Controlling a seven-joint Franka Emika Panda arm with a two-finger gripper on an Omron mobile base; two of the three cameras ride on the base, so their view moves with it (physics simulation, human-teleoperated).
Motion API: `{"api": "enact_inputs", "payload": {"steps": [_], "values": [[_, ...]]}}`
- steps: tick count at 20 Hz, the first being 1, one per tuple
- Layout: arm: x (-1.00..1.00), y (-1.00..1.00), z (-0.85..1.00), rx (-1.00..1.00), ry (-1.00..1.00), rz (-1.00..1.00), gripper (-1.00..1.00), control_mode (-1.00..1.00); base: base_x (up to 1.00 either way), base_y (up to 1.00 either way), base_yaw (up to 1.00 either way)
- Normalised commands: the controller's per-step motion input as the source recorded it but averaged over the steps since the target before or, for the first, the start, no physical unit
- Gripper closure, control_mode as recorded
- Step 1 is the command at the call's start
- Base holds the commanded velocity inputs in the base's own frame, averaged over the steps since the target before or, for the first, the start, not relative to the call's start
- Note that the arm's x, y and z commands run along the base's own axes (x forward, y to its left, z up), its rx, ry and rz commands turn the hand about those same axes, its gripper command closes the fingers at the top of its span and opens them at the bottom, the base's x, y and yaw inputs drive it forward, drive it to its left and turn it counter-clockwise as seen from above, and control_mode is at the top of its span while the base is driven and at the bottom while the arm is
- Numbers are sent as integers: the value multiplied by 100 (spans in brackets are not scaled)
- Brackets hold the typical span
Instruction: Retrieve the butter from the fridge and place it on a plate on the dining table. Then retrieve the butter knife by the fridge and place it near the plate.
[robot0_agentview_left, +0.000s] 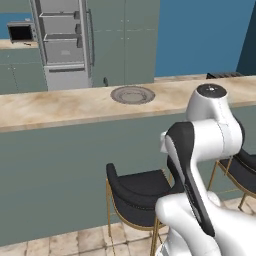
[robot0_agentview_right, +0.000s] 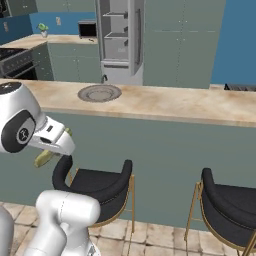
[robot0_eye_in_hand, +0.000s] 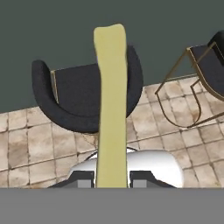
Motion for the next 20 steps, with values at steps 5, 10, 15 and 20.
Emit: {"api": "enact_inputs", "payload": {"steps": [5, 10, 15, 20], "values": [[9, 3, 88, -8, -14, 8, 100, -100, 0, 0, 0], [32, -6, 59, 0, -39, 11, 100, -100, 0, 0, 0], [36, 0, 70, 11, -5, 3, 100, -100, 0, 0, 0], [55, 2, 66, 12, 12, -3, 100, -100, 0, 0, 0]]}}
